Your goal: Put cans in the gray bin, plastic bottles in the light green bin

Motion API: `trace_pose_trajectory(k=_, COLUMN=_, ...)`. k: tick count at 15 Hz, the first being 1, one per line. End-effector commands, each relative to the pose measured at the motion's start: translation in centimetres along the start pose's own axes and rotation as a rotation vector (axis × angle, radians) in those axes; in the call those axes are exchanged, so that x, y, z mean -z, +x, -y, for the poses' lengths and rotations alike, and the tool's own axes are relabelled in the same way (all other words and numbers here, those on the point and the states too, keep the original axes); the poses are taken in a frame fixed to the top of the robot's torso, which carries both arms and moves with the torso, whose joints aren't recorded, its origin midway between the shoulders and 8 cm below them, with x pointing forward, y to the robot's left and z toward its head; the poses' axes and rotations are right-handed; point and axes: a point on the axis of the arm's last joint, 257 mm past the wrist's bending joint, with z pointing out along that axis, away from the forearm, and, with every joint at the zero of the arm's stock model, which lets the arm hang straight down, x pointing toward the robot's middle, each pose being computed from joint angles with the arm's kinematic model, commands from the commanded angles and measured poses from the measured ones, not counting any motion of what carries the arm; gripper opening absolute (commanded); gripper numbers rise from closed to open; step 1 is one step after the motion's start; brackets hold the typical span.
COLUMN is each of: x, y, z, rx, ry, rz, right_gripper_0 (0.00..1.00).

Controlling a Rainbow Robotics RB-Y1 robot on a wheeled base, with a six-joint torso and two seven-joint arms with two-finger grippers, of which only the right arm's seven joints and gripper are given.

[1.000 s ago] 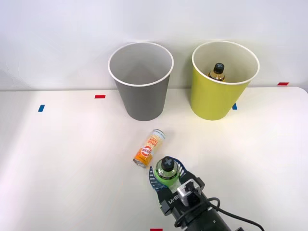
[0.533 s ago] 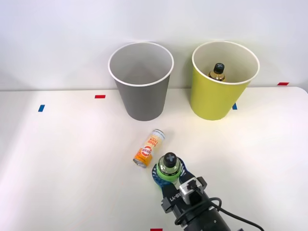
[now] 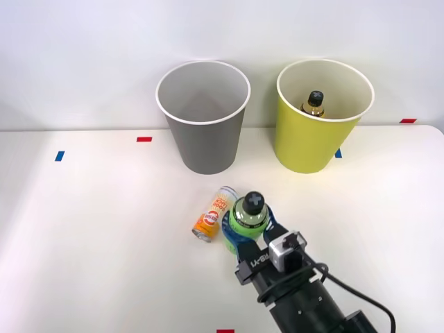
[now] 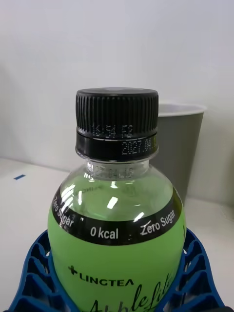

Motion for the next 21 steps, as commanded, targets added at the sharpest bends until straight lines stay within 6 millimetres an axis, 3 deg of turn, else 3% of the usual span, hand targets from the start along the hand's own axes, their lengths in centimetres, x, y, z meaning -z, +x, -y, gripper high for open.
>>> trace_pose_trajectory(k=1, x=-2.5, y=-5.6, z=1.7, rx=-0.075, ry=0.005, rz=0.073, right_gripper_0=0.00)
trace_pose_trajectory(k=3, x=-4.5, y=-8.5, z=3.4, rx=-0.103, ry=0.012, rz=0.113, right_gripper_0=0.00)
trace_pose_trajectory(k=6, x=-6.4, y=-11.2, z=7.2, rx=-0.073, ry=0.053, rz=0.159, right_gripper_0=0.00)
trace_pose_trajectory(k=10, x=-8.5, y=-16.4, z=9.4, rx=-0.134, ry=0.067, rz=0.279, right_gripper_0=0.00)
trace_pose_trajectory(k=14, x=-10.0, y=-19.9, z=12.5, rx=-0.141, ry=0.046, rz=0.313, right_gripper_0=0.00)
trace_pose_trajectory(k=21, x=-15.5, y=-21.2, z=19.6, rx=-0.126, ry=0.136, rz=0.337, right_gripper_0=0.00)
